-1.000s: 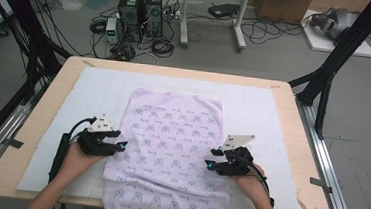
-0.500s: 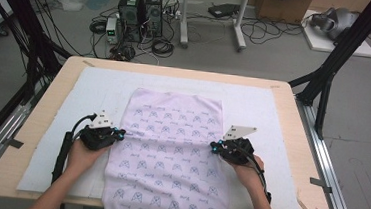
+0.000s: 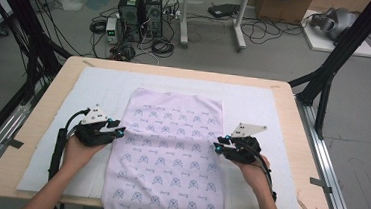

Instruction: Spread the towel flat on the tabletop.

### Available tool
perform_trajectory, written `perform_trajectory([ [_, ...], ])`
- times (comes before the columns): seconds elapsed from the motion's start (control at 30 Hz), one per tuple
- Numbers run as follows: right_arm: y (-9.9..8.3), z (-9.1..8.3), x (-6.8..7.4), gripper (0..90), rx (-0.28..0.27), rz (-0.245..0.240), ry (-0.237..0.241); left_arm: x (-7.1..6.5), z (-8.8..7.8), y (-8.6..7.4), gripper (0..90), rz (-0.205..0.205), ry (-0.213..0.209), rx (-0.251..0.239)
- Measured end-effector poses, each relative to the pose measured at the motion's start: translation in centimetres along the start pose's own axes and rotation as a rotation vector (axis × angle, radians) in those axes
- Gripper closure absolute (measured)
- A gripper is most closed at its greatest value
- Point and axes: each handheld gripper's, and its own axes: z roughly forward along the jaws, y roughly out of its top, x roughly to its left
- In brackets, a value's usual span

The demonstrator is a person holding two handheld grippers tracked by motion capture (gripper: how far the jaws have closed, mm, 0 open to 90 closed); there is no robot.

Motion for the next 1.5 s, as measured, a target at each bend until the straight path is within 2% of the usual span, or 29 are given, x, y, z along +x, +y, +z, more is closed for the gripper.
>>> perform_trajectory([
  [0.07, -0.3, -0.9, 1.4, 67.1, -0.013, -0.034, 0.018, -1.0, -0.7, -0.3, 60.2, 0.022, -0.023, 0.001],
  [0.2, -1.3, -1.6, 3.4, 65.3, -0.021, -0.051, 0.054, -2.5, -1.4, -1.4, 54.2, 0.045, -0.060, 0.019],
  [0.27, -1.8, -1.7, 4.1, 65.5, -0.011, -0.053, 0.080, -2.9, -1.5, -2.0, 50.5, 0.043, -0.077, 0.043],
  [0.37, -2.5, -1.8, 5.2, 65.4, 0.014, -0.075, 0.104, -3.6, -1.9, -2.6, 47.8, 0.031, -0.127, 0.039],
  [0.4, -2.8, -1.7, 5.5, 64.8, 0.013, -0.083, 0.123, -3.9, -2.0, -2.7, 47.8, 0.034, -0.136, 0.038],
  [0.47, -3.0, -1.6, 6.1, 63.1, 0.018, -0.088, 0.127, -4.6, -2.1, -3.0, 47.8, 0.054, -0.153, 0.045],
  [0.53, -3.2, -1.4, 6.5, 62.1, 0.012, -0.095, 0.136, -5.0, -2.0, -3.4, 47.9, 0.076, -0.157, 0.058],
  [0.6, -3.3, -1.3, 6.9, 62.0, 0.020, -0.115, 0.125, -5.1, -1.7, -4.0, 49.2, 0.076, -0.164, 0.084],
  [0.73, -3.6, -0.7, 6.9, 61.4, 0.039, -0.117, 0.140, -5.3, -1.2, -4.7, 51.7, 0.079, -0.183, 0.112],
  [0.8, -3.8, -0.3, 6.8, 61.8, 0.061, -0.120, 0.137, -5.4, -1.2, -4.9, 56.4, 0.081, -0.191, 0.109],
  [0.87, -4.0, 0.1, 6.8, 66.1, 0.091, -0.125, 0.131, -5.5, -1.3, -5.0, 63.4, 0.088, -0.205, 0.098],
  [0.93, -4.3, 0.2, 6.6, 79.0, 0.068, -0.103, 0.160, -5.7, -1.4, -5.2, 74.1, 0.100, -0.224, 0.090],
  [0.97, -4.3, 0.2, 6.6, 86.0, 0.066, -0.100, 0.187, -5.8, -1.5, -5.2, 83.0, 0.102, -0.233, 0.089],
  [1.03, -4.3, 0.2, 6.7, 87.5, 0.066, -0.110, 0.190, -6.1, -1.6, -5.2, 87.3, 0.119, -0.220, 0.084],
  [1.13, -4.4, -0.1, 7.0, 88.1, 0.064, -0.100, 0.219, -6.3, -2.2, -5.5, 88.1, 0.126, -0.214, 0.079],
  [1.27, -4.6, -1.2, 8.2, 88.1, 0.037, -0.109, 0.235, -6.8, -4.0, -6.2, 88.3, 0.123, -0.213, 0.049],
  [1.33, -4.7, -2.2, 9.1, 88.0, 0.012, -0.114, 0.269, -7.5, -5.7, -6.4, 88.3, 0.114, -0.226, 0.019],
  [1.4, -4.4, -3.4, 10.0, 85.7, -0.037, -0.116, 0.305, -7.9, -7.0, -6.4, 87.6, 0.117, -0.237, -0.004],
  [1.43, -4.0, -4.1, 10.3, 80.8, -0.072, -0.122, 0.329, -7.9, -7.5, -6.3, 84.2, 0.113, -0.227, -0.018],
  [1.5, -3.1, -4.5, 10.1, 76.4, -0.100, -0.117, 0.331, -7.5, -7.7, -6.1, 65.6, 0.092, -0.222, -0.028],
])
